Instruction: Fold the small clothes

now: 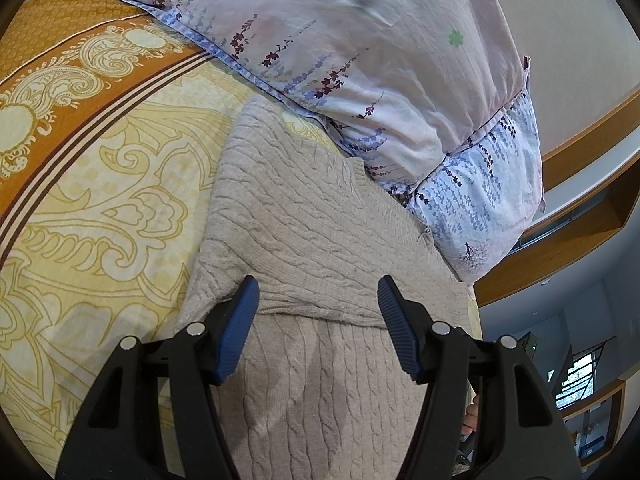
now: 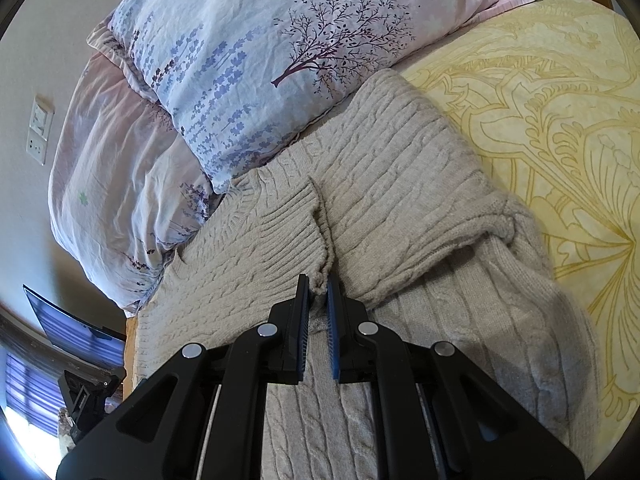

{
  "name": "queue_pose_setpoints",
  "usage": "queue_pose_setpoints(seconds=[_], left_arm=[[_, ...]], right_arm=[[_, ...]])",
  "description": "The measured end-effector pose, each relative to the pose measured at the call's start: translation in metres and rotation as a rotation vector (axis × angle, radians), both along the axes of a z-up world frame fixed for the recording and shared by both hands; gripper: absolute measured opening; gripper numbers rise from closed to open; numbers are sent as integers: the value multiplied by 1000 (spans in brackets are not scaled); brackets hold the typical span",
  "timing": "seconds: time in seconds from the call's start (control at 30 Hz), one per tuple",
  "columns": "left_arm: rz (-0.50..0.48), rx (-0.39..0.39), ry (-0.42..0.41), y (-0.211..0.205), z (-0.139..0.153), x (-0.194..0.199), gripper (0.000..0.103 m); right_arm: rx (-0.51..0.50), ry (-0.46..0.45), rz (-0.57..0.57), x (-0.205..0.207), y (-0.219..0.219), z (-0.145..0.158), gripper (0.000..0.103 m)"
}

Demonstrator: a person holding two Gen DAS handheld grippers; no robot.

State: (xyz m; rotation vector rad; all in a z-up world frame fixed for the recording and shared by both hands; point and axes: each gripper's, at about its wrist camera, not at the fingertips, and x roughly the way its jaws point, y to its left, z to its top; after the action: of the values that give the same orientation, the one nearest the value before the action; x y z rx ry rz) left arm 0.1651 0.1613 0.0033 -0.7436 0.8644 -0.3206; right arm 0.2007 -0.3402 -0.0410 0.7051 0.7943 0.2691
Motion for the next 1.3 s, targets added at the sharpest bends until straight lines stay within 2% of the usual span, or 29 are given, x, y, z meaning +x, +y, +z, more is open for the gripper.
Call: queue_pose_setpoints(seconds=[0.67,0.87,0.9,0.97,1.0,1.03,1.13,1.3], left_arm=[[5,-14,11,1,0,-2,62],[14,9,24,7,4,-15,63],[20,15,23,10,5,-20,65],[29,21,16,15,8,-27,66],[31,18,10,21,10,-32,66],[34,17,6,24,11,-36,66],[47,31,9,33,11,-50,70],[60,-4,9,49,4,-77,70]], right_arm=[[26,16,1,1,0,-2,8],[24,30,7,-7,-6,2,8],[11,30,5,-11,-8,5,11],[-26,28,-17,-19,-14,10,22],[-35,14,-27,-25,-19,14,33],[-40,-2,-35,-32,-26,18,36],[-75,-24,-30,-45,-41,26,41],[-130,-9,-20,-65,-66,24,43]])
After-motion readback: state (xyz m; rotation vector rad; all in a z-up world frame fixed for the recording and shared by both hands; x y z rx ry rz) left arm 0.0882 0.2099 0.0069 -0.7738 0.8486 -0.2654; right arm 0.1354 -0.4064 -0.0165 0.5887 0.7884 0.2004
